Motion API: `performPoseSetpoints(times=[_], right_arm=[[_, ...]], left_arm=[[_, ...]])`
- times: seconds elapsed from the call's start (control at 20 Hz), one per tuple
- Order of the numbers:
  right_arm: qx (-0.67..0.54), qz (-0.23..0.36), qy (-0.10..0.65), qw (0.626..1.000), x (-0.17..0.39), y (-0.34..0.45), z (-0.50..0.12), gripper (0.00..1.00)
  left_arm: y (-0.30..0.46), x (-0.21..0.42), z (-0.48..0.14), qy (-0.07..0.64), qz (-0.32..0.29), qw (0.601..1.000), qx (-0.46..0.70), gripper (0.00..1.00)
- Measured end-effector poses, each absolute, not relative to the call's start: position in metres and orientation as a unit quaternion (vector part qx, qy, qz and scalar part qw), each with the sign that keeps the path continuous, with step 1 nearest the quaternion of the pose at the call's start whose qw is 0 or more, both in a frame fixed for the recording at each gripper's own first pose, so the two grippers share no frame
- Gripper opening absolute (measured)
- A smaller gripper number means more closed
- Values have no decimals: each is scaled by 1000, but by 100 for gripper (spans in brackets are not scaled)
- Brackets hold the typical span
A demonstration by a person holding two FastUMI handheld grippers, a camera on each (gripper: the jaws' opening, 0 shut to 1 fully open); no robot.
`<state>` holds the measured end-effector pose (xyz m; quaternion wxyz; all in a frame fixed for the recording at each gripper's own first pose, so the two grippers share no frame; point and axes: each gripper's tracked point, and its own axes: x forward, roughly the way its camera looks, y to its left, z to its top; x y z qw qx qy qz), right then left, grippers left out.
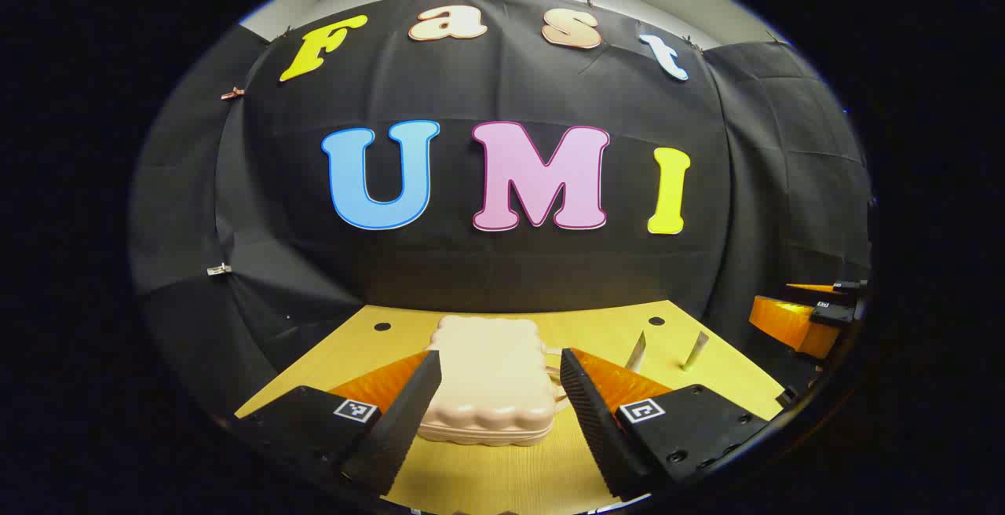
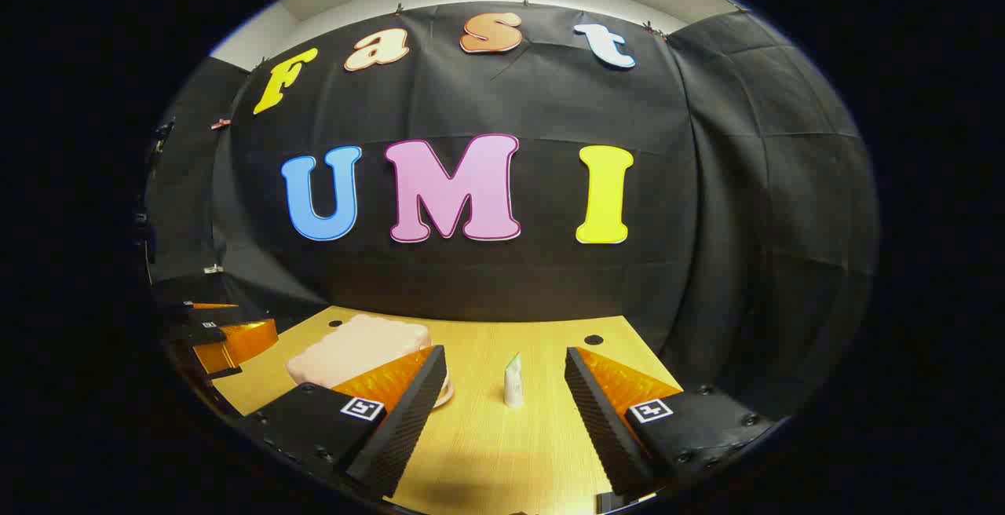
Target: First open the suitcase, pack the skin care products into it, and then close the suitcase.
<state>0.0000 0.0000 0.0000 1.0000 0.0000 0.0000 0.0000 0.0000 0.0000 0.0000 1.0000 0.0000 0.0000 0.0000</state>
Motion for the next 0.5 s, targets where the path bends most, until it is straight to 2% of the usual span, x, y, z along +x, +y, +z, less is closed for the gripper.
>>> performPoseSetpoints(times=[0.5], right_arm=[[-3,13,8,1000,15,-4,-5,96]], left_arm=[[-4,12,-7,12,8,1000,-12,96]])
